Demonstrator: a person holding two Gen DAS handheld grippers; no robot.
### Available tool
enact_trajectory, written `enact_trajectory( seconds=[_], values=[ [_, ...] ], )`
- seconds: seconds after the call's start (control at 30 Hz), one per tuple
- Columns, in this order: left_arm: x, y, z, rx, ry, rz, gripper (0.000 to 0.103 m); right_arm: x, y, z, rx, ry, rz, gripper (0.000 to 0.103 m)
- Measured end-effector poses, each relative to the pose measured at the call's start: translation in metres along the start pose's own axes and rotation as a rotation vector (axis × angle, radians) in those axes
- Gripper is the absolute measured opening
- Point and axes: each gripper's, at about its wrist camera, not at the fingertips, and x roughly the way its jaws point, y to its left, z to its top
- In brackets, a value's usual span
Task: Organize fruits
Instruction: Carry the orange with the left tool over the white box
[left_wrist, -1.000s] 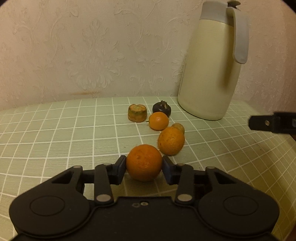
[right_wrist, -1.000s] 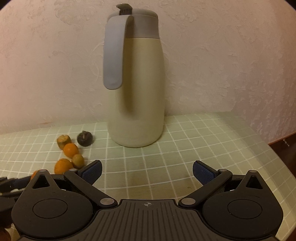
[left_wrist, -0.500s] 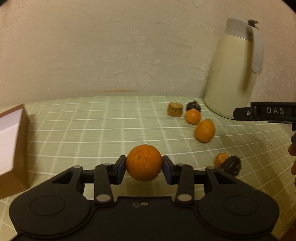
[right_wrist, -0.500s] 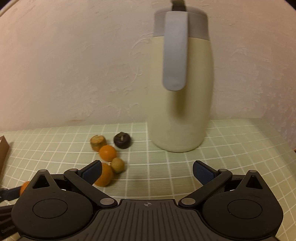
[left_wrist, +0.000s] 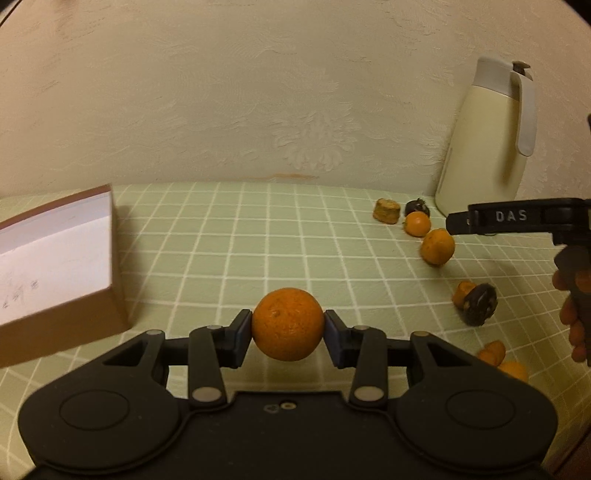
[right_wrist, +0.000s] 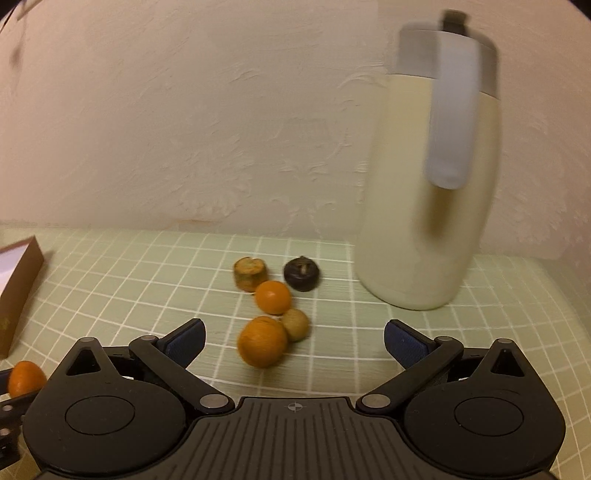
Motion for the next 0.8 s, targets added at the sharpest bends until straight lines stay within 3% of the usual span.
enact_trajectory(
  seconds=[0.07, 0.13, 0.3, 0.43, 0.6, 0.63, 0.7, 0.8],
  values=[
    [-0.003, 0.007, -0.002, -0.010, 0.001, 0.007, 0.032, 0.003, 0.005, 0.001, -0.009, 0.007, 0.006, 0.100],
    [-0.004, 0.012, -0.003, -0.015, -0.002, 0.018, 0.032, 0.003, 0.007, 0.001, -0.017, 0.015, 0.005, 0.082],
    [-0.011, 0.022, -0.004, -0.034, -0.007, 0.033, 0.032, 0.014, 0.014, -0.001, -0.013, 0.048, 0.027, 0.081],
    [-0.014, 0.026, -0.006, -0.036, -0.012, 0.039, 0.032, 0.027, 0.020, 0.001, -0.007, 0.075, 0.016, 0.059],
    [-0.015, 0.039, -0.008, -0.052, -0.007, 0.054, 0.032, 0.043, 0.015, -0.001, -0.004, 0.121, -0.003, 0.058],
    [-0.015, 0.041, -0.007, -0.057, -0.007, 0.056, 0.032, 0.046, 0.015, -0.001, -0.001, 0.127, -0.004, 0.055],
    [-0.015, 0.045, -0.006, -0.065, -0.010, 0.059, 0.032, 0.050, 0.014, -0.001, 0.013, 0.144, -0.002, 0.040],
    [-0.017, 0.048, -0.005, -0.072, -0.017, 0.059, 0.032, 0.052, 0.013, 0.001, 0.026, 0.155, 0.005, 0.036]
  ],
)
